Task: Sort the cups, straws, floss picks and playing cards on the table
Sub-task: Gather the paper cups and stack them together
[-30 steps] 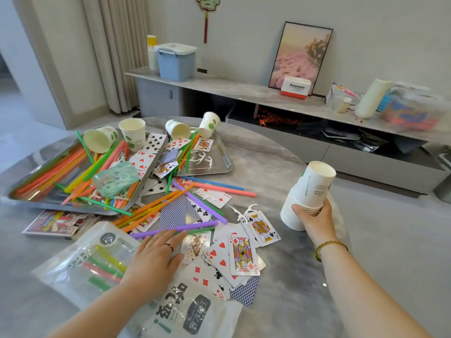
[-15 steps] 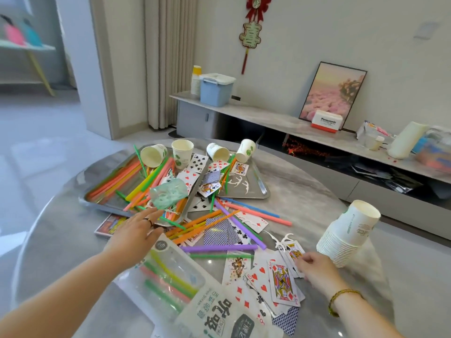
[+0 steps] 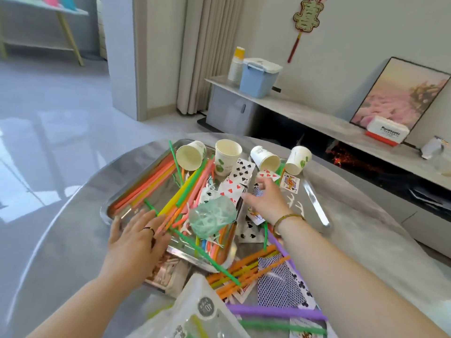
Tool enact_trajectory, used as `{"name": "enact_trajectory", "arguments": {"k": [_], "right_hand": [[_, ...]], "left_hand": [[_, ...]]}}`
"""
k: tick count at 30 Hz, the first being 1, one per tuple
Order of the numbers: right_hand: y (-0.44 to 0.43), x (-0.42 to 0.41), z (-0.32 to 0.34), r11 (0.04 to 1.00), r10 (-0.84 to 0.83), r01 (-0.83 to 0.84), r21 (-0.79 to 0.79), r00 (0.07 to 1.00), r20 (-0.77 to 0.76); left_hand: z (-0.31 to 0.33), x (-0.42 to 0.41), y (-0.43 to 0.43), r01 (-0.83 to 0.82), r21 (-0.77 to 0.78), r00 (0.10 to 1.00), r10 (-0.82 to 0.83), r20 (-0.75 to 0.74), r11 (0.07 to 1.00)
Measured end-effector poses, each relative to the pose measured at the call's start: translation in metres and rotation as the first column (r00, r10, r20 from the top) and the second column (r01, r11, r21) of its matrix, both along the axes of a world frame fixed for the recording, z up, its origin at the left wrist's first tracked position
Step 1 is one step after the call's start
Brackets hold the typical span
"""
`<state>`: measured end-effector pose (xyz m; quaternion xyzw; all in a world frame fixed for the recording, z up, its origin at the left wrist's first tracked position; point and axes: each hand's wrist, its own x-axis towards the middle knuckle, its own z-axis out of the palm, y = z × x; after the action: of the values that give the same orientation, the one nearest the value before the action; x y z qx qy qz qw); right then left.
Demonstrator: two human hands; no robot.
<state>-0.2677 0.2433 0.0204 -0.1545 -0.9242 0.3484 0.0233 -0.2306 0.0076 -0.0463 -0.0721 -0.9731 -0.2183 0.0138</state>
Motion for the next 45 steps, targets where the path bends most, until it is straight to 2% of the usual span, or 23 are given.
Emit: {"name": "enact_trajectory", "arguments": {"k": [3,5,8,11,13,17,20,22,23,24,26,28,32,35,40,42,43,45], "right_hand": [[-0.029,-0.061,0.003,0.95,0.144,-0.111,0.291,0.985,-0.093],[-0.046,-0.092,0.003,0.846,0.222,-0.116,0.52,0.964,-0.145],[-0.065,-0.124,-0.004,0.668,0.309,-0.123,0.734,0.943,-0.122],[-0.079,-0.142,-0.014,0.565,0.339,-0.157,0.81,0.939,-0.055],[-0.087,-0.15,-0.02,0.542,0.321,-0.141,0.829,0.946,-0.049],[-0.092,-0.16,-0.021,0.52,0.268,-0.096,0.849,0.962,-0.056],[-0.091,-0.16,-0.015,0.53,0.255,-0.068,0.845,0.963,-0.082],[-0.088,-0.154,-0.006,0.548,0.261,-0.033,0.836,0.956,-0.133],[-0.086,-0.149,0.002,0.579,0.263,-0.027,0.815,0.952,-0.156],[-0.083,-0.143,0.01,0.649,0.264,-0.043,0.759,0.949,-0.172],[-0.08,-0.128,0.026,0.855,0.276,-0.148,0.497,0.941,-0.195],[-0.079,-0.11,0.039,0.94,0.306,-0.267,0.211,0.935,-0.181],[-0.083,-0.073,0.047,0.916,0.373,-0.366,-0.161,0.928,0.01],[-0.092,-0.056,0.036,0.864,0.453,-0.41,-0.294,0.886,0.098],[-0.1,-0.056,0.019,0.801,0.537,-0.46,-0.384,0.836,0.117],[-0.097,-0.064,0.019,0.82,0.494,-0.444,-0.362,0.868,0.055],[-0.093,-0.071,0.019,0.862,0.434,-0.415,-0.29,0.901,0.002],[-0.078,-0.093,0.023,0.946,0.324,-0.322,0.036,0.94,-0.109]], "left_hand": [[-0.004,-0.009,-0.001,0.033,-0.044,0.999,-0.031,0.04,0.998],[0.0,-0.013,-0.006,0.059,-0.032,0.996,-0.057,0.067,0.998],[0.004,-0.022,-0.014,0.099,-0.096,0.987,-0.086,0.135,0.99],[0.002,-0.031,-0.02,0.121,-0.132,0.984,-0.101,0.15,0.984],[0.002,-0.033,-0.023,0.127,-0.141,0.983,-0.105,0.152,0.982],[0.001,-0.034,-0.029,0.121,-0.066,0.983,-0.111,0.146,0.99],[0.004,-0.034,-0.032,0.1,-0.032,0.988,-0.096,0.118,0.994],[0.009,-0.033,-0.032,0.095,0.065,0.988,-0.102,0.116,0.993],[0.013,-0.032,-0.031,0.081,0.099,0.988,-0.093,0.122,0.992],[0.017,-0.031,-0.03,0.061,0.123,0.99,-0.076,0.12,0.991],[0.022,-0.029,-0.028,0.033,0.166,0.995,-0.047,0.084,0.986],[0.027,-0.027,-0.027,-0.012,0.237,0.999,0.0,0.051,0.971],[0.033,-0.021,-0.023,-0.05,0.382,0.999,0.048,0.014,0.923],[0.032,-0.019,-0.018,-0.08,0.537,0.997,0.06,0.055,0.84],[0.028,-0.019,-0.013,-0.154,0.72,0.988,0.085,0.131,0.676],[0.024,-0.021,-0.015,-0.16,0.741,0.987,0.084,0.14,0.652],[0.022,-0.022,-0.016,-0.171,0.757,0.985,0.094,0.144,0.63],[0.02,-0.026,-0.018,-0.184,0.774,0.983,0.116,0.143,0.605]]}}
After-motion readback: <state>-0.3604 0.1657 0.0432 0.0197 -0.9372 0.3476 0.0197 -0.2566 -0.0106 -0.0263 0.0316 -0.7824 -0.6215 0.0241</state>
